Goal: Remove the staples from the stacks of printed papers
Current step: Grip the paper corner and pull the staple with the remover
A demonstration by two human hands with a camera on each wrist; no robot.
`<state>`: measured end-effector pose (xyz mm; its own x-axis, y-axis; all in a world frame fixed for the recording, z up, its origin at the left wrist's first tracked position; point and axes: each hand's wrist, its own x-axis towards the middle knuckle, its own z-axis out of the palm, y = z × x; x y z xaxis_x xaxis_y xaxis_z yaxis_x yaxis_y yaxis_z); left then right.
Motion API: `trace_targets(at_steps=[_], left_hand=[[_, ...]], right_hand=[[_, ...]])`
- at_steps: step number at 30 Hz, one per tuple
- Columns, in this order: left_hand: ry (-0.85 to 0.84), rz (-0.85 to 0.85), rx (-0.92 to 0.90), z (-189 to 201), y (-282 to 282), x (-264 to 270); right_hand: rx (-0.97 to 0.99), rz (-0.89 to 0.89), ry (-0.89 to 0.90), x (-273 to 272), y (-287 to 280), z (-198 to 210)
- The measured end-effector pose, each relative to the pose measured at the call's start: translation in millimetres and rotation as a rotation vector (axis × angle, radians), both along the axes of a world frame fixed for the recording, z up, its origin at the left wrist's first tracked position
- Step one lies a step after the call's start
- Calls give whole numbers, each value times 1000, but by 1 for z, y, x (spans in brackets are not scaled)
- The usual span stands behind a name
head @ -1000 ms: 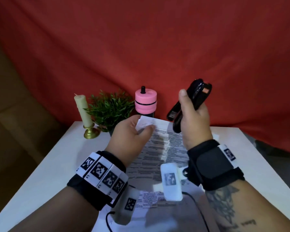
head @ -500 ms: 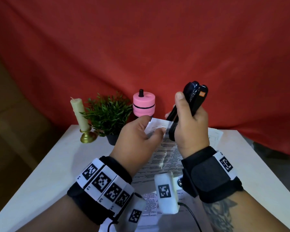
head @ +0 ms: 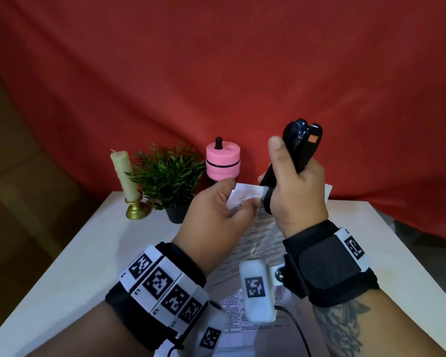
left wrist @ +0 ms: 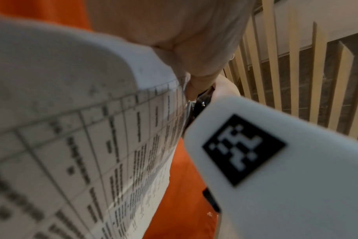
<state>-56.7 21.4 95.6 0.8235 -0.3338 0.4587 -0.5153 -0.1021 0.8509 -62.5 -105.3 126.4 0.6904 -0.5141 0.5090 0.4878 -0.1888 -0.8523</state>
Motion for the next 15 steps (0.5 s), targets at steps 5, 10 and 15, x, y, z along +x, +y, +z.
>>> trace_targets(at_steps=[5,10,15], left_hand=[[-13,-72,36,-1,-3,2],[-122,-65,-70,-6,6,10],[-293,-71,-214,-7,4,12]], right_hand=[[29,15,3,1,-4,-1],[159,72,-122,-6,-14,-2],[127,-9,-241,-18,-21,-5]])
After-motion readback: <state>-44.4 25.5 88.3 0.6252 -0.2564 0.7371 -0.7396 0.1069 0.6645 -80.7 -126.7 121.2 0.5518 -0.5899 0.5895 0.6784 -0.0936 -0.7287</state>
